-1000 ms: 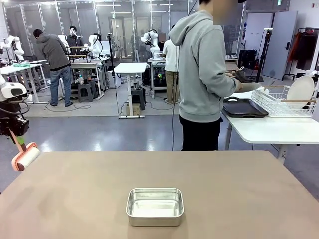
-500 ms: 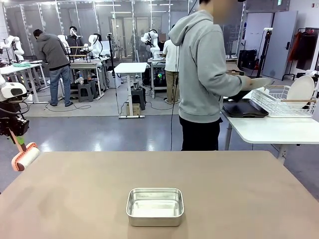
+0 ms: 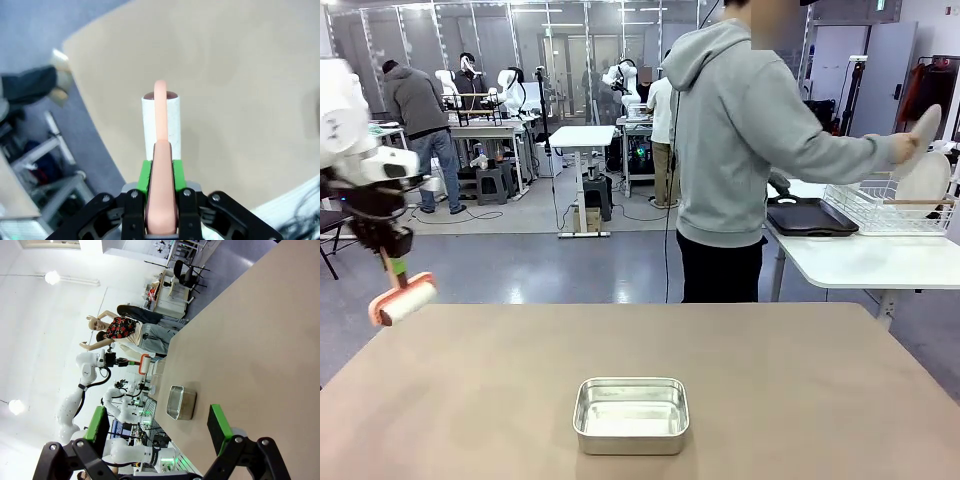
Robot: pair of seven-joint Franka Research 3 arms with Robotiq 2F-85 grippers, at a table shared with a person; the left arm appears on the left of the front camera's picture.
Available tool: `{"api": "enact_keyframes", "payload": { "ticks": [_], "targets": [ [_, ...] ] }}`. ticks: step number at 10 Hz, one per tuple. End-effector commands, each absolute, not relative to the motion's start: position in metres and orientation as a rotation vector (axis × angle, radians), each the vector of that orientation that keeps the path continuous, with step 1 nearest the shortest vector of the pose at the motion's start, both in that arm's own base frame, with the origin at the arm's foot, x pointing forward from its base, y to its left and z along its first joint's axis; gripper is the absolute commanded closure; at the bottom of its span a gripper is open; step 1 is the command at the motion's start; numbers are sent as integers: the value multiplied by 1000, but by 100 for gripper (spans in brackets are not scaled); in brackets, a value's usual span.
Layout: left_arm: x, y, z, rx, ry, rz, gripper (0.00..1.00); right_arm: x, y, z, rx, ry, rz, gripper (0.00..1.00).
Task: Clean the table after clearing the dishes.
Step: Place the Lint Roller back on top of the Airtight Container.
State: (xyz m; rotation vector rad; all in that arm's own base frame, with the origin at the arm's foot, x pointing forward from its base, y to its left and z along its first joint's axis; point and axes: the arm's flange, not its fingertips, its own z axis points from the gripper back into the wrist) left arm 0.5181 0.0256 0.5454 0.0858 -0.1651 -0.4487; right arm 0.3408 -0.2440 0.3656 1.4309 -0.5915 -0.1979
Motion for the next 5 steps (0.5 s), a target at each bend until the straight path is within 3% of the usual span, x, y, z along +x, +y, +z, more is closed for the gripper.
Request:
{"api": "enact_keyframes", "payload": {
  "ticks": [1,3,5],
  "targets": [
    [501,-34,581,212,-138,-839,79,340,-244,371,1438,-583,-210,0],
    [476,-99,592,212,-130,-1219,79,340,-244,371,1438,-583,-210,0],
    [441,-154,578,229,-138,-1413,79,340,-244,371,1438,-583,-210,0]
  ]
}}
